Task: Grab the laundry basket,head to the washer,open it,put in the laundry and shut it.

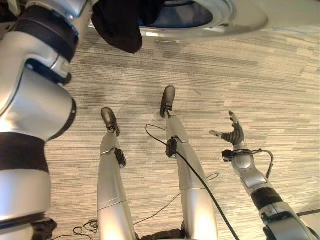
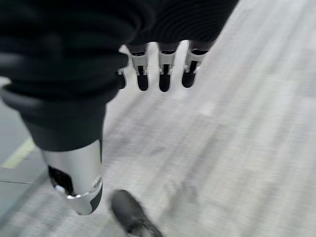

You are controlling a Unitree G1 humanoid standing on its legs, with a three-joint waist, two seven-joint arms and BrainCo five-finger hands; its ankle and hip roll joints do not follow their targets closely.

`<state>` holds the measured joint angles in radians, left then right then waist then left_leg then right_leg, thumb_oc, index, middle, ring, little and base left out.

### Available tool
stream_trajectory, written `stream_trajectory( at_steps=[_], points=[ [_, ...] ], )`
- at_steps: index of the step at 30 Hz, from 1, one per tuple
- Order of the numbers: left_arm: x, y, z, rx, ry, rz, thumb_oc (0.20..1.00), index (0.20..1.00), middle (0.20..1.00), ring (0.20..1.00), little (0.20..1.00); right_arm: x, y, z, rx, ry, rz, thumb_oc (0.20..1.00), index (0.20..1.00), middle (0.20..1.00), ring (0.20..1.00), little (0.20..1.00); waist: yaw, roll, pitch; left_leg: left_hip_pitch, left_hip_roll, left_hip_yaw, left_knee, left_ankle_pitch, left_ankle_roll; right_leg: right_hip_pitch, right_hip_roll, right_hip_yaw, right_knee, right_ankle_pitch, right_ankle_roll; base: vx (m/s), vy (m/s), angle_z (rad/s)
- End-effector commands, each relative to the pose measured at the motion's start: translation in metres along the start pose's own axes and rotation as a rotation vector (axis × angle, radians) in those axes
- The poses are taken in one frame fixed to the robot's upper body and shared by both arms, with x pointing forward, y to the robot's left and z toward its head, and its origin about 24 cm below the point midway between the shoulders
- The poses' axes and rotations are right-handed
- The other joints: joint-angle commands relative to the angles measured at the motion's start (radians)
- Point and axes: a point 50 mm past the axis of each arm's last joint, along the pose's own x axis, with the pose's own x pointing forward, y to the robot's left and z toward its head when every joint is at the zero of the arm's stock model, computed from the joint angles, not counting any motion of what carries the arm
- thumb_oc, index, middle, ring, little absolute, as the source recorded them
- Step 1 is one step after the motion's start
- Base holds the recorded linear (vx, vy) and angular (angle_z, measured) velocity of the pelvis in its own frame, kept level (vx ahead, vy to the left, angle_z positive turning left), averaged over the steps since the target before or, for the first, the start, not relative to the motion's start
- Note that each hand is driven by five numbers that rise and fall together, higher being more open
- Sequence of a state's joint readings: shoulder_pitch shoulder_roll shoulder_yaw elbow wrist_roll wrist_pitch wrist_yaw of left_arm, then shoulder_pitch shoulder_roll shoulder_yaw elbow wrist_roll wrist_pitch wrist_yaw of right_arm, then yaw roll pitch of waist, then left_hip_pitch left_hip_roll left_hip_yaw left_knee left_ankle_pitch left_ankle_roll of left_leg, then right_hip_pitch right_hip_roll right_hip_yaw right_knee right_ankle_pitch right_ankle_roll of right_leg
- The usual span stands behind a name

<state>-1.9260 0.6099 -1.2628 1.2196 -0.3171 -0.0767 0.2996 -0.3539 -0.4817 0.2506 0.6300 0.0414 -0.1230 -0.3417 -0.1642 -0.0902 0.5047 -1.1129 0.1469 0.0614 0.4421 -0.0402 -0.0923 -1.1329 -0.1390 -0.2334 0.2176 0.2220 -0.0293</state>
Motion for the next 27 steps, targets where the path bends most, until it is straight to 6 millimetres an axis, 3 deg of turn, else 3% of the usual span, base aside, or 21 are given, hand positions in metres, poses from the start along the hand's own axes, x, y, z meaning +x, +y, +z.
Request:
stream_trajectory(
  at_steps=[1,4,6,8,12,15,16,17,18,19,20,21,22,24,27],
  points=[
    [0.018,0.083,0.071,0.41,-0.182,0.238,1.0,1.0,1.0,1.0,1.0,-0.029,-0.002,-0.034,-0.097,0.046,0.078,1.0,1.0,1.0,1.0,1.0,-0.043,0.113,-0.166,-0.013,0.013,-0.006,-0.064,-0.031,0.036,0.099,0.002,0.035,0.195,-0.349,0.105,0.0,0.0,0.0],
    [0.016,0.069,0.076,0.674,-0.255,0.278,1.0,1.0,1.0,1.0,1.0,-0.028,0.007,-0.023,-0.122,-0.026,0.109,1.0,1.0,1.0,1.0,1.0,-0.04,0.107,-0.159,-0.008,0.014,-0.016,-0.075,-0.026,0.034,0.1,0.005,0.036,0.188,-0.342,0.109,-0.01,0.003,0.01],
    [0.014,0.051,0.066,0.859,-0.259,0.245,1.0,1.0,1.0,1.0,1.0,-0.027,0.014,-0.015,-0.128,-0.07,0.132,1.0,1.0,1.0,1.0,1.0,-0.036,0.101,-0.154,-0.007,0.015,-0.018,-0.08,-0.024,0.033,0.099,0.006,0.034,0.185,-0.34,0.11,0.0,0.0,0.0],
    [0.013,0.045,0.064,0.881,-0.267,0.239,1.0,1.0,1.0,1.0,1.0,-0.027,0.017,-0.014,-0.127,-0.075,0.138,1.0,1.0,1.0,1.0,1.0,-0.036,0.101,-0.153,-0.006,0.014,-0.019,-0.081,-0.024,0.033,0.1,0.007,0.035,0.185,-0.34,0.111,0.0,0.0,0.0],
    [-0.001,0.02,0.06,0.757,-0.375,0.253,1.0,1.0,1.0,1.0,1.0,-0.03,0.028,-0.016,-0.102,-0.061,0.151,1.0,1.0,1.0,1.0,1.0,-0.008,0.095,-0.137,0.014,0.008,-0.025,-0.108,-0.014,0.03,0.118,0.005,0.028,0.169,-0.333,0.117,-0.01,0.001,0.0],
    [-0.015,0.012,0.048,0.65,-0.42,0.252,1.0,1.0,1.0,1.0,1.0,-0.033,0.03,-0.019,-0.102,-0.049,0.153,1.0,1.0,1.0,1.0,1.0,0.006,0.095,-0.129,0.033,0.003,-0.021,-0.126,-0.006,0.026,0.135,0.006,0.024,0.152,-0.326,0.12,-0.03,0.0,-0.03],
    [-0.032,-0.003,0.03,0.509,-0.419,0.223,1.0,1.0,1.0,1.0,1.0,-0.036,0.037,-0.022,-0.079,-0.022,0.162,1.0,1.0,1.0,1.0,1.0,0.025,0.089,-0.12,0.052,-0.006,-0.019,-0.144,0.003,0.023,0.153,0.007,0.017,0.136,-0.32,0.122,0.0,0.0,0.0],
    [-0.034,-0.004,0.026,0.505,-0.413,0.219,1.0,1.0,1.0,1.0,1.0,-0.037,0.036,-0.024,-0.087,-0.019,0.165,1.0,1.0,1.0,1.0,1.0,0.022,0.093,-0.123,0.057,-0.005,-0.018,-0.147,0.004,0.023,0.158,0.008,0.018,0.133,-0.319,0.122,-0.04,0.011,0.0],
    [-0.048,-0.017,0.011,0.401,-0.397,0.178,1.0,1.0,1.0,1.0,1.0,-0.041,0.04,-0.029,-0.083,0.009,0.173,1.0,1.0,1.0,1.0,1.0,0.032,0.091,-0.121,0.073,-0.008,-0.016,-0.16,0.011,0.02,0.173,0.009,0.014,0.121,-0.314,0.122,-0.06,0.028,0.03],
    [-0.102,-0.065,-0.028,0.07,-0.298,0.027,1.0,1.0,1.0,1.0,1.0,-0.051,0.051,-0.044,-0.058,0.106,0.189,1.0,1.0,1.0,1.0,1.0,0.065,0.085,-0.113,0.131,-0.018,-0.007,-0.195,0.029,0.013,0.227,0.012,0.001,0.08,-0.298,0.121,-0.06,0.028,-0.03],
    [-0.106,-0.065,-0.031,0.064,-0.288,0.022,1.0,1.0,1.0,1.0,1.0,-0.053,0.051,-0.046,-0.069,0.111,0.195,1.0,1.0,1.0,1.0,1.0,0.06,0.09,-0.117,0.138,-0.017,-0.005,-0.199,0.03,0.013,0.233,0.013,0.002,0.076,-0.296,0.121,-0.07,0.035,-0.04],
    [-0.147,-0.097,-0.05,-0.113,-0.189,-0.078,1.0,1.0,1.0,1.0,1.0,-0.058,0.056,-0.053,-0.063,0.163,0.202,1.0,1.0,1.0,1.0,1.0,0.083,0.084,-0.114,0.18,-0.026,0.0,-0.223,0.038,0.012,0.272,0.015,-0.008,0.052,-0.286,0.121,-0.03,0.011,-0.03],
    [-0.151,-0.097,-0.053,-0.117,-0.179,-0.082,1.0,1.0,1.0,1.0,1.0,-0.059,0.055,-0.055,-0.074,0.166,0.209,1.0,1.0,1.0,1.0,1.0,0.077,0.087,-0.116,0.189,-0.025,0.002,-0.228,0.039,0.012,0.28,0.016,-0.007,0.047,-0.284,0.121,-0.04,0.016,0.04],
    [-0.193,-0.123,-0.069,-0.264,-0.067,-0.189,1.0,1.0,1.0,1.0,1.0,-0.06,0.055,-0.061,-0.071,0.211,0.213,1.0,1.0,1.0,1.0,1.0,0.092,0.084,-0.115,0.238,-0.03,0.007,-0.249,0.047,0.01,0.325,0.016,-0.014,0.026,-0.273,0.121,-0.05,0.025,0.11],
    [-0.252,-0.139,-0.081,-0.399,0.024,-0.346,1.0,1.0,1.0,1.0,1.0,-0.064,0.057,-0.069,-0.071,0.261,0.247,1.0,1.0,1.0,1.0,1.0,0.112,0.08,-0.119,0.33,-0.033,0.014,-0.277,0.05,0.012,0.415,0.018,-0.024,-0.007,-0.265,0.12,-0.06,0.026,0.08]
  ],
)
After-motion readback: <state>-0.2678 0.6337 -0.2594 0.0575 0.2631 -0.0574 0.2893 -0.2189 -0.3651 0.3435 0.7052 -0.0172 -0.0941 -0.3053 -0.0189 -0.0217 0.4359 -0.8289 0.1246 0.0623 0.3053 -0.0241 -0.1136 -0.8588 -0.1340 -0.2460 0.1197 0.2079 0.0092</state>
